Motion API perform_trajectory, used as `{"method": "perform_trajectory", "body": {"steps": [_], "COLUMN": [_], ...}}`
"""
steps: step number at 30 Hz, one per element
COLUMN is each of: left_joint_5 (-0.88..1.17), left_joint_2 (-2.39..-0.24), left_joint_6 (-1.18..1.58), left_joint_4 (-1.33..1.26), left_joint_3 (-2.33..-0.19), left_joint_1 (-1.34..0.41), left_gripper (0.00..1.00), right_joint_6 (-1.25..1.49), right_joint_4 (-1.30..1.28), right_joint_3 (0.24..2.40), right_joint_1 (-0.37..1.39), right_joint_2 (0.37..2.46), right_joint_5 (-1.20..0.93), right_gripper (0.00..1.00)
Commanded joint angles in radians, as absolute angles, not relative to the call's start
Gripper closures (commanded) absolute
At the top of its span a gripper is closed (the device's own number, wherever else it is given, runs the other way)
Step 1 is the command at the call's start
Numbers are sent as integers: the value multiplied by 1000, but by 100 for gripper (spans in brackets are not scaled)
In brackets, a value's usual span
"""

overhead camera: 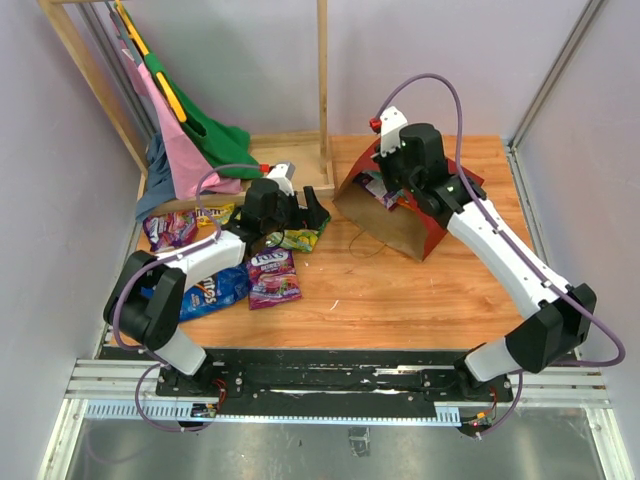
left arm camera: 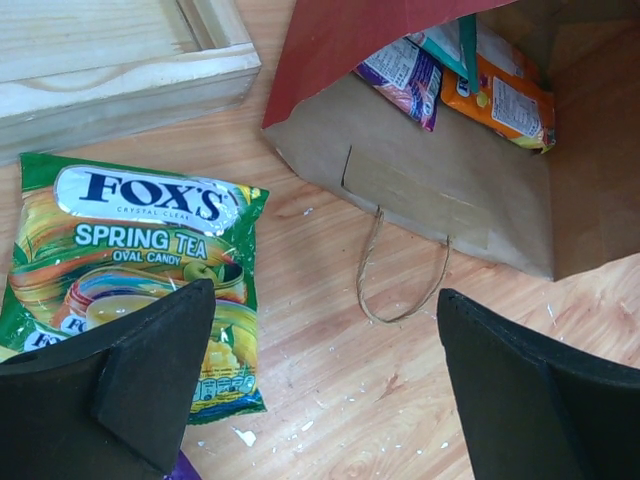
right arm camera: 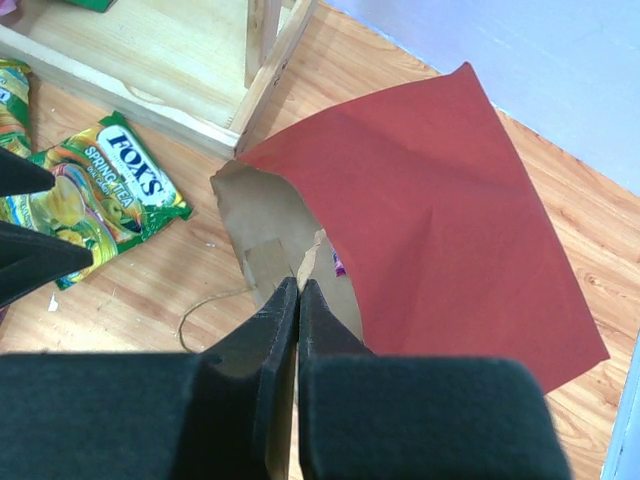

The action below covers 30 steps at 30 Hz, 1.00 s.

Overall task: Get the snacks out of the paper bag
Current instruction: Take out the snack from the paper bag.

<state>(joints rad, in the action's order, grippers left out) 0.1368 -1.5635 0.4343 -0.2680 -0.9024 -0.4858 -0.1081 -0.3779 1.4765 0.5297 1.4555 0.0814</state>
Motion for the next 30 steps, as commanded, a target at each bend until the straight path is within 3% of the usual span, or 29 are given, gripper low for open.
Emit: {"method": "perform_trajectory", "body": {"steps": [1, 30], "left_joint_5": [140, 234], "left_joint_2": [-1571, -1701], "left_joint_6": [433, 494], "left_joint_4": [-304, -349], "left_joint_3": [-938, -1051], "left_joint_1": [-490, -560], "left_gripper": [4, 6], "right_joint_6": [-143, -193], "right_joint_4": [-372, -336], "right_joint_3": [1534, 1571], "right_joint_1": [547, 509], "right_joint_2": [1480, 1499], "right_joint_5": [132, 129], "right_gripper": [99, 99]}}
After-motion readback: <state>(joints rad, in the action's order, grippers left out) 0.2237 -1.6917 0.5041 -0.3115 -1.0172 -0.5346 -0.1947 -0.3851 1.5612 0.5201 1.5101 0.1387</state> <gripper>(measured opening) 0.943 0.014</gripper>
